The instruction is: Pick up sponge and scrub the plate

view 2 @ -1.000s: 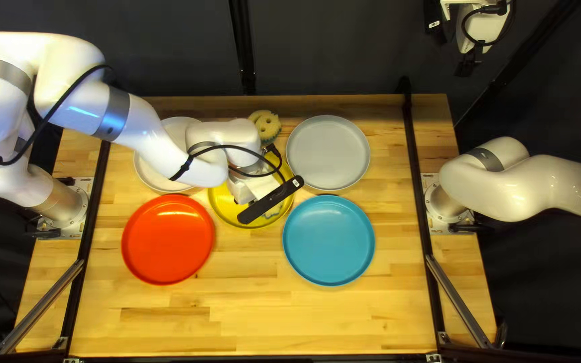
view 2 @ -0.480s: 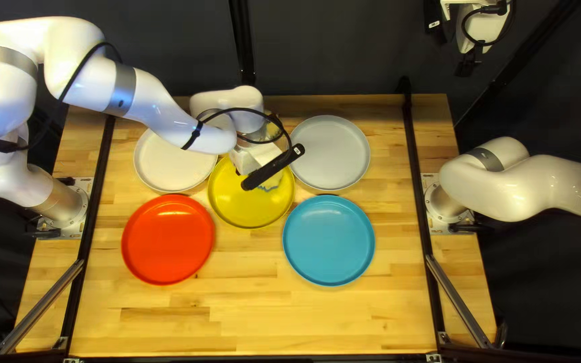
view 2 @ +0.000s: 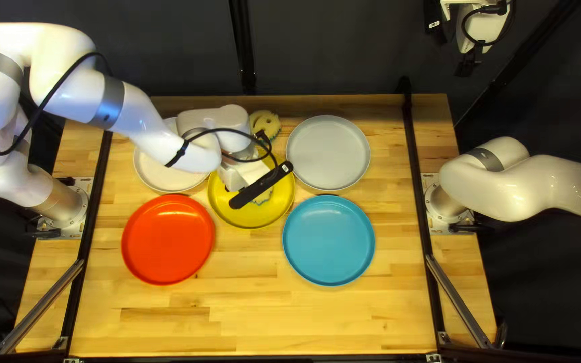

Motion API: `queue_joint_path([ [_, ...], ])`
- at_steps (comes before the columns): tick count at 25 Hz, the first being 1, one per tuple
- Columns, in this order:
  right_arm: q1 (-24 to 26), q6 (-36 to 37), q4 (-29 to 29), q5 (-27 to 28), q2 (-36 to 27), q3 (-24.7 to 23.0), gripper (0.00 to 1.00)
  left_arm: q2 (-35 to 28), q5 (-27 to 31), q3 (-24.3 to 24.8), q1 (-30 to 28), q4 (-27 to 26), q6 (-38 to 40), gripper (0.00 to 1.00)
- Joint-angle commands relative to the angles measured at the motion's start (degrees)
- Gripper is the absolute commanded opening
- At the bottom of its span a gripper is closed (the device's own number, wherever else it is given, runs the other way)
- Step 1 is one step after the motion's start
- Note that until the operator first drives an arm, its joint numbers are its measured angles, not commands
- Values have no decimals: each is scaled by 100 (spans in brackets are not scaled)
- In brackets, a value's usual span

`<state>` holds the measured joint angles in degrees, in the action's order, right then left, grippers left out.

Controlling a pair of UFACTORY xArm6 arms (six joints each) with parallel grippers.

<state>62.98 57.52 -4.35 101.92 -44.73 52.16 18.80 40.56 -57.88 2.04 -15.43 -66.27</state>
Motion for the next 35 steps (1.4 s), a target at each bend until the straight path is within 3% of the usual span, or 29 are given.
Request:
queue_joint_path([
  [1,0,0,0,0,0,0,100,-337,-34,295,-191,35,222,0],
  [9,0,0,0,0,0,0,100,-368,21,263,-158,201,372,0],
  [14,0,0,0,0,0,0,100,-487,165,347,321,261,66,0],
  [23,0,0,0,0,0,0,100,-345,477,51,844,337,-240,0],
  [27,0,0,0,0,0,0,100,-298,376,126,786,227,-303,0],
  [35,0,0,0,0,0,0,100,-579,-41,586,120,26,59,0],
])
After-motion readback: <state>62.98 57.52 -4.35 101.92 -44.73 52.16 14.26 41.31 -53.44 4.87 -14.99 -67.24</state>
